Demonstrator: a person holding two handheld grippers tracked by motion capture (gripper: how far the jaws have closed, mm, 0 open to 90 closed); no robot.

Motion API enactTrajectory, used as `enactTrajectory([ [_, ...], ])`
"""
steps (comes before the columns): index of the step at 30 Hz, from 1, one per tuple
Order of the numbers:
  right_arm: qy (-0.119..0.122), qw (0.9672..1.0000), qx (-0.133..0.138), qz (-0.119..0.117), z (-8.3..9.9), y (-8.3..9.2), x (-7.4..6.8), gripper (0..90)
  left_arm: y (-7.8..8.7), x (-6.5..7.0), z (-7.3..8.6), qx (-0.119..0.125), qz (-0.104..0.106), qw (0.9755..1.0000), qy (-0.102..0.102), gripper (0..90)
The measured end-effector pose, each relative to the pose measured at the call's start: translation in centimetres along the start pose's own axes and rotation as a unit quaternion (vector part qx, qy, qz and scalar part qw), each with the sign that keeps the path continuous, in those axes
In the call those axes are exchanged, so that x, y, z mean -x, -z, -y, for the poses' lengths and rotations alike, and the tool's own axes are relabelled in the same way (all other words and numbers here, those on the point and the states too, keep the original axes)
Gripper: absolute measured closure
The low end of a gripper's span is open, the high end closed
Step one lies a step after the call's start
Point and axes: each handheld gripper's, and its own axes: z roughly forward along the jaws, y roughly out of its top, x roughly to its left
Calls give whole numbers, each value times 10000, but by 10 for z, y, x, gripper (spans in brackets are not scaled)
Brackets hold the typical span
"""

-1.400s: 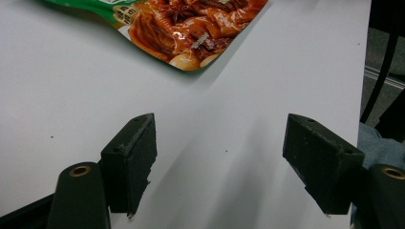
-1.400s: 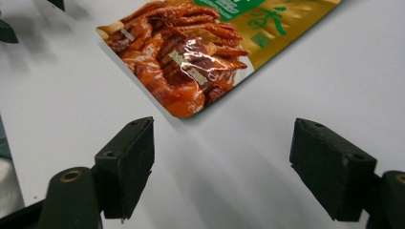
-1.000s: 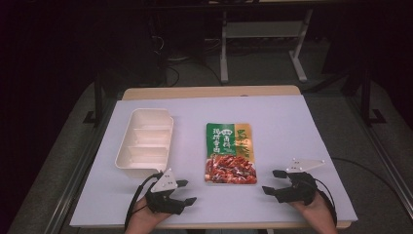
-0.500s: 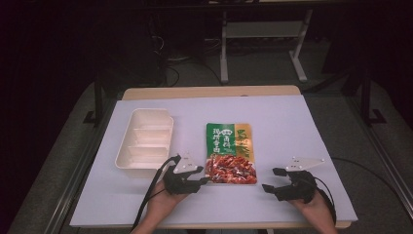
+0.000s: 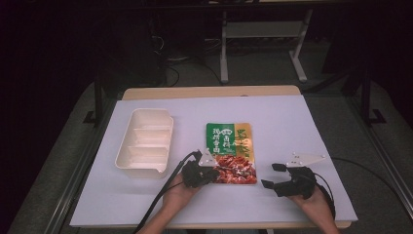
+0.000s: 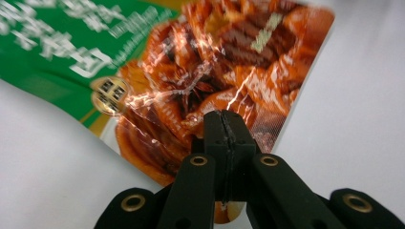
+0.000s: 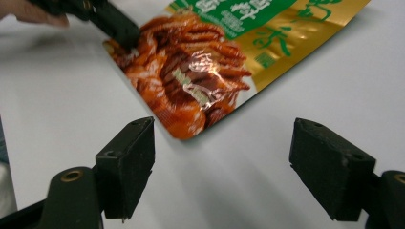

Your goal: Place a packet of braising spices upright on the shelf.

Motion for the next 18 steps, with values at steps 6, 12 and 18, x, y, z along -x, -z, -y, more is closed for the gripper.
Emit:
enactTrajectory([
  [6, -273, 9996, 2, 29, -26, -4, 14, 217, -2, 2, 2, -88, -6, 10000, -42, 899],
  [12, -615, 9978, -234, 12, -56, -30, 37, 210, -2, 5, 4, -40, -140, 9997, -216, 900],
  [18, -549, 9962, -673, 41, -81, -55, 46, 211, -2, 2, 7, 73, -45, 9999, -117, 900],
])
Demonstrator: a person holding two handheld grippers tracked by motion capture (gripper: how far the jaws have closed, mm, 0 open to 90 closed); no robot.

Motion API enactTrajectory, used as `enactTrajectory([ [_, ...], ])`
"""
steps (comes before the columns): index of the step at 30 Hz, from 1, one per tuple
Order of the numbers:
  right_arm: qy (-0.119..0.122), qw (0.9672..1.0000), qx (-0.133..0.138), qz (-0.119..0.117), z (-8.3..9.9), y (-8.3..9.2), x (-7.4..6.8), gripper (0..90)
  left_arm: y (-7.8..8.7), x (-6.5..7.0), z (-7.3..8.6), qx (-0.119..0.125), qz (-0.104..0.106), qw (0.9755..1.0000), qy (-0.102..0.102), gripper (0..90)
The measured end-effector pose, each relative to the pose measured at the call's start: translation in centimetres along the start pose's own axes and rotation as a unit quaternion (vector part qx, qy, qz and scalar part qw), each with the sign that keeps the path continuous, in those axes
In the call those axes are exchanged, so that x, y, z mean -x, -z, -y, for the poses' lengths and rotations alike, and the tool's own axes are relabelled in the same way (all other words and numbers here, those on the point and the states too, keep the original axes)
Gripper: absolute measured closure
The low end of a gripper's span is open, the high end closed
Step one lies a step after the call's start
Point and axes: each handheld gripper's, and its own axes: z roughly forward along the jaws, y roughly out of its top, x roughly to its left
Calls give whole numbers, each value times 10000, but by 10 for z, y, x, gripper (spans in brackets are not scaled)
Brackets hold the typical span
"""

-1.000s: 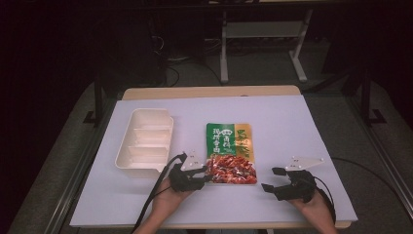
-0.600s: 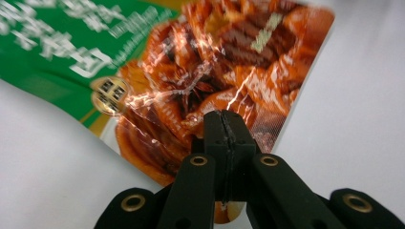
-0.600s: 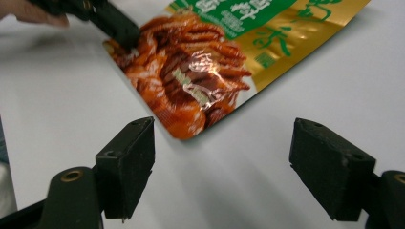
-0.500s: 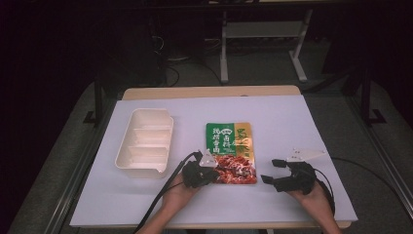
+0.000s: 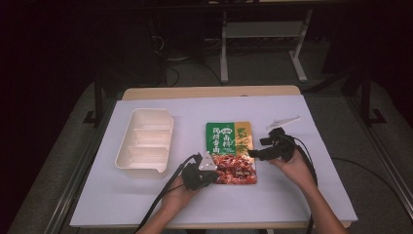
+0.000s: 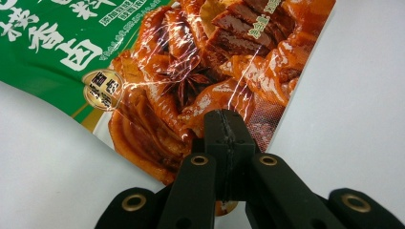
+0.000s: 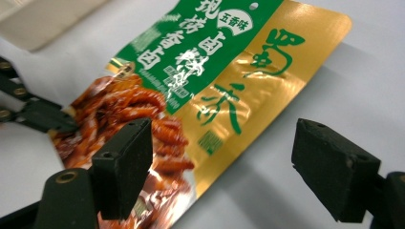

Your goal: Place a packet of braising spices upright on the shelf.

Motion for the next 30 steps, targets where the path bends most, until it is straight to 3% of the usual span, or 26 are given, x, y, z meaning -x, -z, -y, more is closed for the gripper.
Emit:
enactTrajectory([
  [2, 69, 9998, -160, 24, -13, -9, 0, 213, 0, 1, 1, 35, -9, 10000, -20, 900],
  [6, 57, 9998, -186, 31, -26, -14, 5, 218, 0, 0, 1, 58, 20, 10000, 6, 900],
  [8, -147, 9996, -217, 77, -35, -19, 15, 219, 0, -1, 2, 56, 46, 10000, 38, 900],
  [10, -175, 9997, -108, 125, -37, -24, 23, 244, 0, -1, 2, 56, 48, 10000, 36, 900],
  [17, -603, 9977, -233, 192, -28, -41, 45, 266, 0, -1, 3, 105, 30, 9999, 44, 900],
  [21, -667, 9975, -213, 69, -26, -47, 47, 317, 0, -1, 3, 105, 49, 9999, 63, 900],
  [23, -623, 9978, -155, -150, -26, -50, 46, 372, 0, -1, 2, 94, 35, 9999, 56, 900],
  [27, -649, 9975, -168, -221, -26, -52, 44, 406, 0, 0, 2, 93, 14, 9999, 36, 900],
  [28, -621, 9977, -184, -199, -26, -52, 43, 429, 0, 0, 2, 92, 14, 10000, 35, 900],
  [29, -623, 9976, -148, -252, -26, -49, 43, 506, 0, 0, 2, 97, 19, 9999, 47, 900],
  [30, -623, 9976, -148, -252, -26, -49, 43, 506, 0, -1, 2, 95, 28, 9999, 54, 900],
])
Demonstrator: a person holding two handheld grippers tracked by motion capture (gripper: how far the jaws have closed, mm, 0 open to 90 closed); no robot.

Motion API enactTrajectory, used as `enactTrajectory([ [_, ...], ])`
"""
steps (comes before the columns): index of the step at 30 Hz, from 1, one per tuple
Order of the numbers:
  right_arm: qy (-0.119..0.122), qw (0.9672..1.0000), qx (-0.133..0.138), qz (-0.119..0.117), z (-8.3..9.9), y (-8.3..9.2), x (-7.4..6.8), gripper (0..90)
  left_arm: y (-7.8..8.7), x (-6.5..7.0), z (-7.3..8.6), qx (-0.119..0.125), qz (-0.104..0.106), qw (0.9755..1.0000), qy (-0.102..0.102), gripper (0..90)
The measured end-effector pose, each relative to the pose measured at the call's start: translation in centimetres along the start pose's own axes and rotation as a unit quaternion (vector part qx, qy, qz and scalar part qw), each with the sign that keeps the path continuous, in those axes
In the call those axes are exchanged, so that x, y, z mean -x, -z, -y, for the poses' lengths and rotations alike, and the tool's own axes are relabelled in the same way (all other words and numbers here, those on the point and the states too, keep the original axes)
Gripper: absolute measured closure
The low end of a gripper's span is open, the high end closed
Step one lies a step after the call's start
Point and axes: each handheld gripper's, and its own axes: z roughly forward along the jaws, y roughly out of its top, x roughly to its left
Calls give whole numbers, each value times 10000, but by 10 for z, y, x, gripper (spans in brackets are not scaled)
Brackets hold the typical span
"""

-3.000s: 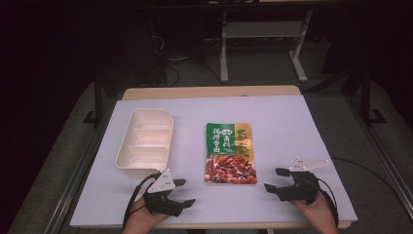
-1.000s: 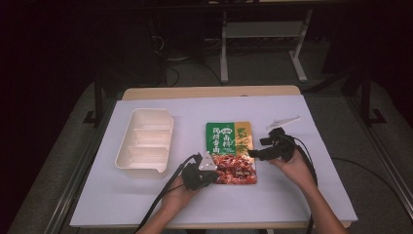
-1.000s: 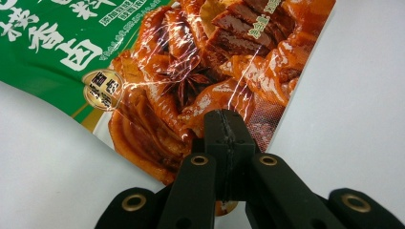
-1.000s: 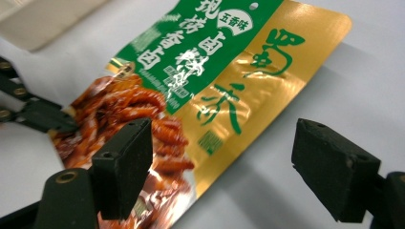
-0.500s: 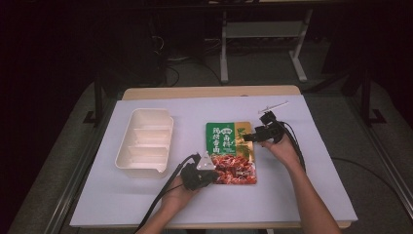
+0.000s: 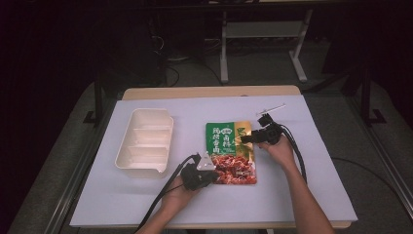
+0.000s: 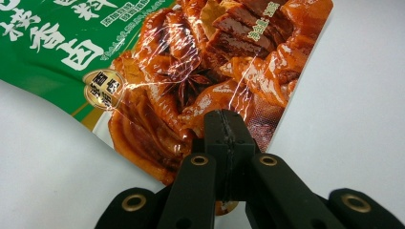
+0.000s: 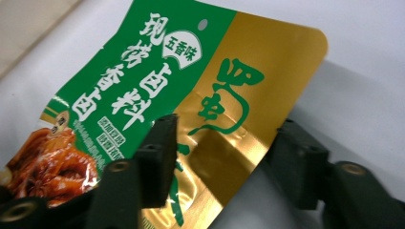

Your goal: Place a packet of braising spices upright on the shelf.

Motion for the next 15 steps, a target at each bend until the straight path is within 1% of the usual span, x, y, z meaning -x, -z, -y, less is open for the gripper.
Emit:
enactTrajectory([
  [1, -1, 9997, 142, -186, 0, 5, -1, 577, 0, 0, 0, 3, -1, 10000, 0, 900],
  [2, -1, 9997, 142, -186, 0, 5, -1, 577, 0, 0, 0, 3, -1, 10000, 0, 900],
  [4, 65, 9993, 218, -300, -2, 11, -6, 652, 0, 0, 0, 4, -6, 10000, -3, 900],
  [5, 125, 9991, 218, -330, -3, 13, -9, 703, 0, 0, 0, 2, -8, 10000, -2, 900],
  [6, 282, 9986, 293, -349, -5, 18, -16, 810, 0, 1, 0, 1, -23, 10000, -13, 900],
  [7, 282, 9986, 293, -349, -5, 18, -16, 810, 0, 1, 0, 1, -23, 10000, -13, 900],
  [8, 294, 9983, 314, -390, -5, 19, -18, 838, 0, 1, 0, 3, -27, 10000, -14, 900],
  [9, 393, 9969, 413, -534, -6, 24, -23, 888, 0, 1, 0, 0, -31, 10000, -23, 900],
  [10, 393, 9969, 413, -534, -6, 24, -23, 888, 0, 1, 0, 0, -31, 10000, -23, 900],
  [11, 388, 9956, 531, -675, -7, 28, -26, 888, 0, 1, 0, -4, -37, 10000, -21, 900],
  [12, 394, 9952, 555, -710, -7, 28, -26, 887, 0, 1, 0, -7, -34, 10000, -18, 900],
  [14, 399, 9951, 526, -732, -7, 28, -27, 878, 0, 1, 0, -5, -35, 10000, -15, 900],
  [15, 384, 9954, 463, -748, -6, 25, -26, 858, 0, 1, 0, -4, -41, 10000, -8, 900],
])
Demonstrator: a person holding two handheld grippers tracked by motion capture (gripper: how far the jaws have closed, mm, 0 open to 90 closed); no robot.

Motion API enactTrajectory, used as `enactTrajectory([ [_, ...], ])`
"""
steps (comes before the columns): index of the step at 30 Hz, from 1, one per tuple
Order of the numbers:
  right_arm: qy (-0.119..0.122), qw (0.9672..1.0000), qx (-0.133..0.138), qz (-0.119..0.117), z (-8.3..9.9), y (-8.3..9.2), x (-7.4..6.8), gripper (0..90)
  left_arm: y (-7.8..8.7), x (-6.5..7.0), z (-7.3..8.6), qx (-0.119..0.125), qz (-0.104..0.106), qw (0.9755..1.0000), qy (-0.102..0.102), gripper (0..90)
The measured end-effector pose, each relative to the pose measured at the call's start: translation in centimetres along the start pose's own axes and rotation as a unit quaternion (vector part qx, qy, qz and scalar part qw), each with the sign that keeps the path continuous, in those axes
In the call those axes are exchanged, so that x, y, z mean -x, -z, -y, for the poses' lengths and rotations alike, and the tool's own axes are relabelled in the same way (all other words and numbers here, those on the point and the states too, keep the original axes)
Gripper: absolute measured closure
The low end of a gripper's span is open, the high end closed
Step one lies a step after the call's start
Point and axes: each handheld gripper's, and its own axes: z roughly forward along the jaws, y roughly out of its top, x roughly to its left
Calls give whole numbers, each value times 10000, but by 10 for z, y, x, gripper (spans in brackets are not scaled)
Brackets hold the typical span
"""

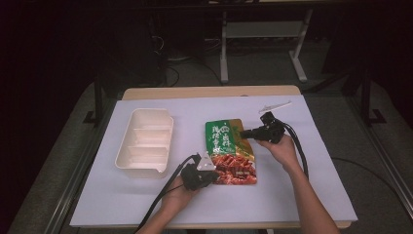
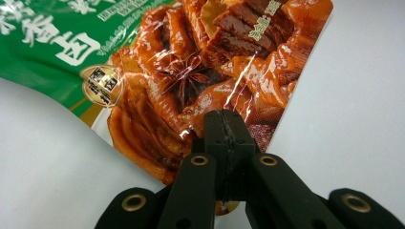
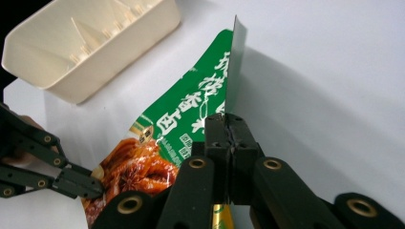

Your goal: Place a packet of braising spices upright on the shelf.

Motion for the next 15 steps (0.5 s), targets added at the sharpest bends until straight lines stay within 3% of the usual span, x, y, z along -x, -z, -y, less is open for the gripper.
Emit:
enactTrajectory([
  [3, -181, 9996, -180, -150, 4, -10, 7, 793, 0, 0, 0, 0, -15, 10000, 12, 900],
  [8, -295, 9987, -406, -72, 8, -22, 12, 769, 0, 0, 0, 6, 6, 10000, 24, 900],
  [12, -359, 9984, -447, -20, 10, -26, 15, 778, 0, -1, 2, 53, 28, 10000, 21, 900],
  [15, -419, 9971, -636, 4, 13, -36, 17, 820, 0, -1, 3, 84, 42, 9999, 34, 899],
])
